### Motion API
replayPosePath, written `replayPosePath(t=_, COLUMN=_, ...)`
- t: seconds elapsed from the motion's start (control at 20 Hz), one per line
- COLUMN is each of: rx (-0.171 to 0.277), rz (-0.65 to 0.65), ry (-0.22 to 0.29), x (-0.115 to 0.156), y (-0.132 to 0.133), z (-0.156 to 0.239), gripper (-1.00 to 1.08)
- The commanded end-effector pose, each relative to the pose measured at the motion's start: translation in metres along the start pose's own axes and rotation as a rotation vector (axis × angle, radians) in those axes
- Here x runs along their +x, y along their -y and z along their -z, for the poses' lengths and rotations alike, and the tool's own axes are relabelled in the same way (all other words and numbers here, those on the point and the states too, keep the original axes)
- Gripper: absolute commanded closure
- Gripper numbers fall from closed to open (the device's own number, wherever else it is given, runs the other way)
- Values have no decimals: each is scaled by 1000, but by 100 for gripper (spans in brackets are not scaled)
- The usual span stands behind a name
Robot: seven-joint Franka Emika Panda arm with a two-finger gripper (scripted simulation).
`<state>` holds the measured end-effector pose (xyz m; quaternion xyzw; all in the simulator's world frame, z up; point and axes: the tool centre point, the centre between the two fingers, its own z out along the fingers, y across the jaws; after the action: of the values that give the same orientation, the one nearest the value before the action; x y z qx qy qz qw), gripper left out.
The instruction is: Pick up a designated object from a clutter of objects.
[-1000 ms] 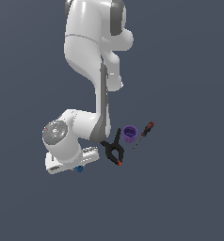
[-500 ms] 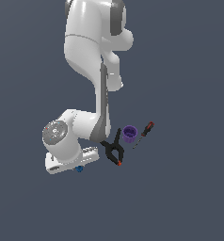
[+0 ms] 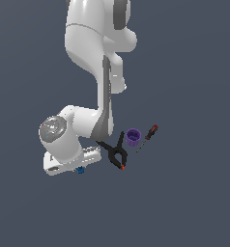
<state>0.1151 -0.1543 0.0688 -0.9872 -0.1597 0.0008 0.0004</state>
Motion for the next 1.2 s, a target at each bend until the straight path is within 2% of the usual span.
replayPosePath(t=0.0, rx=-1, rz=0, ry=-1, x=-2, y=0, z=16, gripper=108)
replayPosePath(t=0.3, rx=-1, rz=0, ry=-1, x=-8, y=2, z=72, gripper=108)
replayPosePath(t=0.85, rx=-1, rz=0, ry=-1, x=-23, y=5, z=202, gripper=108)
replayPosePath(t=1.15, rx=-1, rz=0, ry=-1, x=-27, y=6, z=256, gripper=108)
